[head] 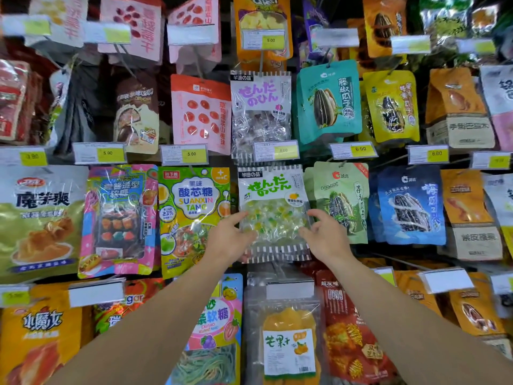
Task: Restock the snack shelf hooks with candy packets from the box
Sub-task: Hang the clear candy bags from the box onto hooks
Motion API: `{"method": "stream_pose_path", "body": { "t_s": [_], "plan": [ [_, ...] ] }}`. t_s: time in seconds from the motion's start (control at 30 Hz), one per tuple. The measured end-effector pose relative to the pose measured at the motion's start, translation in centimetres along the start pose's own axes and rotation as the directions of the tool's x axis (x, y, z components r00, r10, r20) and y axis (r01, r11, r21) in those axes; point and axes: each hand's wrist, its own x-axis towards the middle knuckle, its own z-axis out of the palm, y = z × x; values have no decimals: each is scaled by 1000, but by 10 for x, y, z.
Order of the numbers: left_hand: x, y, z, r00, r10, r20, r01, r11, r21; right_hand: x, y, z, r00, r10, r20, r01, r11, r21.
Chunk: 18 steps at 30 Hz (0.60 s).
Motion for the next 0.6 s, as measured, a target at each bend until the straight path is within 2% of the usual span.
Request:
{"method": "stream_pose_path", "body": {
  "t_s": [0.1, 0.37, 0.5, 0.6],
  "plan": [
    [6, 1, -1, 998, -44, 35, 44, 999, -3, 0, -4, 0, 998, 45, 42, -43, 998, -38],
    [-7, -13, -6, 989, -76, 131, 73, 997, 24, -14, -3, 11, 950, 163, 268, -139, 984, -108],
    [-11, -19, -15, 980, -60, 191, 51, 997, 50, -20, -12, 17, 938, 193, 288, -161, 978, -133],
    [-16, -24, -22, 982, -22, 186, 16, 999, 31, -27, -26, 20, 944, 186, 272, -147, 977, -156]
  ]
}}
